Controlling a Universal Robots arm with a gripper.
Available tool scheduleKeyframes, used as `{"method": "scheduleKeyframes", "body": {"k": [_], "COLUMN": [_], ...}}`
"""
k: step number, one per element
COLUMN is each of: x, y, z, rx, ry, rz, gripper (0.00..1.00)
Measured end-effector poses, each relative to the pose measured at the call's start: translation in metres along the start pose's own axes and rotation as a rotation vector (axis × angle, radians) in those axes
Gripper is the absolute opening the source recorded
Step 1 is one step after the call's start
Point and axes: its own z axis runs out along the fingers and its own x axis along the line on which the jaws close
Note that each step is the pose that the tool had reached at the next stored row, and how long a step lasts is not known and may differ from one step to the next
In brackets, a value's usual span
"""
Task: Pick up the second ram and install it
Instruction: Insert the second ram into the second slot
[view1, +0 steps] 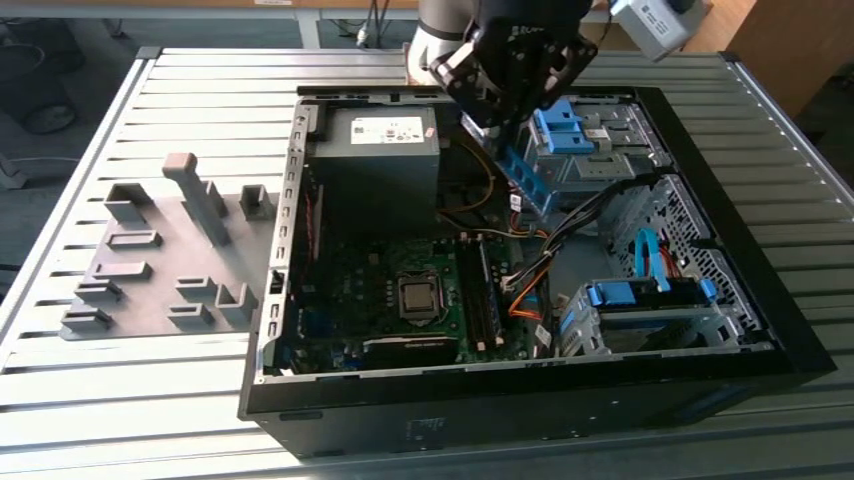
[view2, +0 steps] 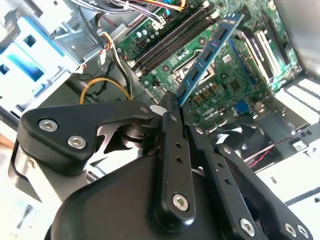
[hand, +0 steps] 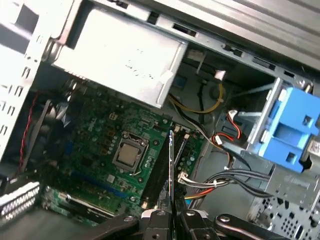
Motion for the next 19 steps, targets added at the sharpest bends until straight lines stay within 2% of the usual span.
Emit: {"method": "scheduleKeyframes", "body": {"k": [19], "x": [0.0000], "y": [0.0001], "z": [0.0043], "rx": [-0.0032], "ry": [0.0080], "rz": [0.344], "gripper": [0.14]}}
